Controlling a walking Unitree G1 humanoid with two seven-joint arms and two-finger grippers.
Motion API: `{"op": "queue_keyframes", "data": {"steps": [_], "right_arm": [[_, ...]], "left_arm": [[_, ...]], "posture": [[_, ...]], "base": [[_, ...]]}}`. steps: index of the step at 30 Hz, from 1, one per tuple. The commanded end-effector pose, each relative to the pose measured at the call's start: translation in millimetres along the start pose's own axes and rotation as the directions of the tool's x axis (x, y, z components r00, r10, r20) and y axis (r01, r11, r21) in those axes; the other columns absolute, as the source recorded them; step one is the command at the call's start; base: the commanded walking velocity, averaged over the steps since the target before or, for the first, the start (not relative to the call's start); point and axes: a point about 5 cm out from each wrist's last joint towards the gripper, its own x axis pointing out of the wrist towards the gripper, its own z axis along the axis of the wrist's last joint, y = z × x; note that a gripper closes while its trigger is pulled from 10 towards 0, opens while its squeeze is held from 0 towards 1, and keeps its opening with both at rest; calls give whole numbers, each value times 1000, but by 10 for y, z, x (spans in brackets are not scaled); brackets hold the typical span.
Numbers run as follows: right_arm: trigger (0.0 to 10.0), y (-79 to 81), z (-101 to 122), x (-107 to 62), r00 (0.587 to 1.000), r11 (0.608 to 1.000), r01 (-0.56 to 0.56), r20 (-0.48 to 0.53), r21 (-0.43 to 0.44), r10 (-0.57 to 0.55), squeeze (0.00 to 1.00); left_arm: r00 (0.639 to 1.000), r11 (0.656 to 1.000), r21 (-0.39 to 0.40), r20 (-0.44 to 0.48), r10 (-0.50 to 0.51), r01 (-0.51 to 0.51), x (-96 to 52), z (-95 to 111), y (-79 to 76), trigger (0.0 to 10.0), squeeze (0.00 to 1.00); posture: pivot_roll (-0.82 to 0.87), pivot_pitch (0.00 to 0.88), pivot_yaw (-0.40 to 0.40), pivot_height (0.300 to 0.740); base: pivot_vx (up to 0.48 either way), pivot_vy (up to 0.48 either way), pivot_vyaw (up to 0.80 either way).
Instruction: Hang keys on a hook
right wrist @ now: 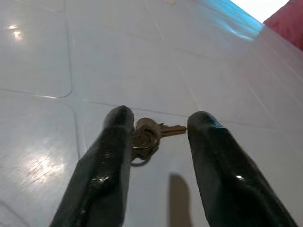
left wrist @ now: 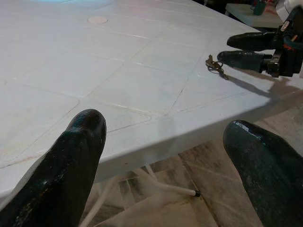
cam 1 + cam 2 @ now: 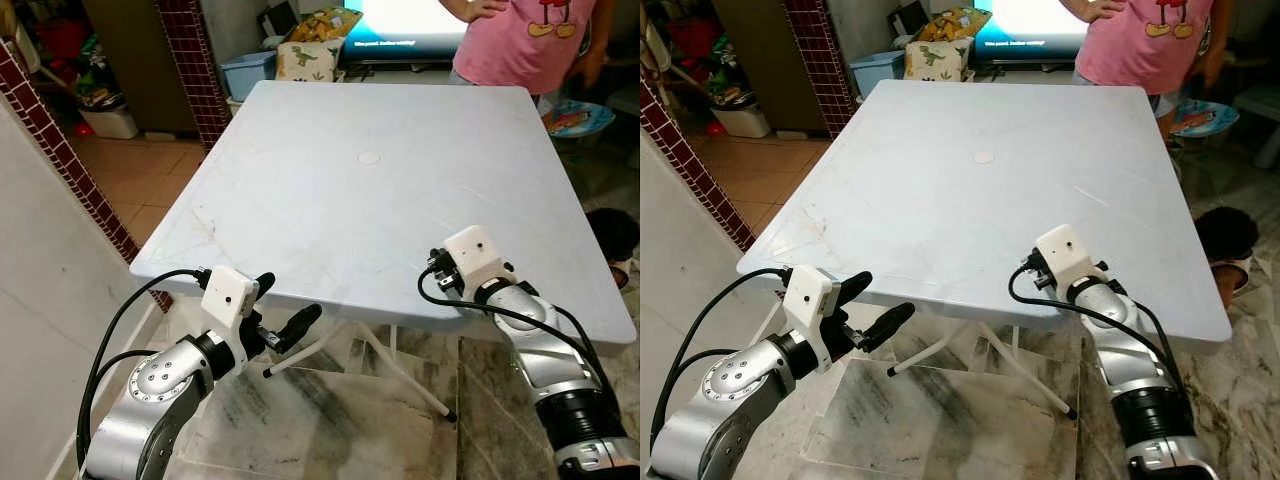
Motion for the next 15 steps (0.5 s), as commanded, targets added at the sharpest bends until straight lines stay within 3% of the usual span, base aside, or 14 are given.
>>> {"op": "queue_keyframes", "data": {"steps": [1, 4, 5, 6, 7, 8, 9, 15], "right_arm": [[10000, -11, -6, 12, 1000, 1000, -14, -8, 1, 14, 1000], [10000, -8, -11, 14, 1000, 1000, -29, -9, 1, 29, 1000], [10000, 3, -10, 16, 999, 999, -46, -2, 1, 46, 894], [10000, 3, -10, 16, 999, 999, -46, -2, 1, 46, 894], [10000, 9, -10, 19, 998, 998, -55, 2, -1, 55, 624], [10000, 13, -11, 25, 998, 998, -59, 4, -2, 59, 239], [10000, 18, -11, 31, 998, 998, -65, 4, -4, 65, 0], [10000, 3, -38, 92, 998, 998, -66, -14, 8, 66, 0]], "left_arm": [[1000, 1000, 15, -5, 1, -1, -6, 10, 24, 10000, 0], [1000, 1000, 16, -5, 0, 0, -9, 12, 28, 10000, 0], [1000, 1000, 16, -6, 0, 0, -10, 10, 29, 10000, 0], [1000, 1000, 16, -6, 0, 0, -10, 10, 29, 10000, 0], [1000, 1000, 16, -6, -1, 1, -9, 12, 30, 10000, 0], [1000, 1000, 17, -6, -1, 2, -8, 13, 31, 10000, 0], [1000, 1000, 17, -6, -2, 2, -8, 13, 32, 10000, 0], [1000, 1000, 20, -8, -1, 1, -15, 17, 36, 10000, 0]], "posture": [[64, 44, 95, 740], [65, 43, 98, 740], [65, 43, 98, 740], [65, 43, 98, 740], [66, 46, 98, 740], [66, 46, 98, 740], [66, 46, 98, 740], [72, 45, 98, 740]], "base": [[0, 0, 0], [0, 0, 0], [0, 0, 0], [0, 0, 0], [0, 0, 0], [0, 0, 0], [0, 0, 0], [0, 0, 0]]}}
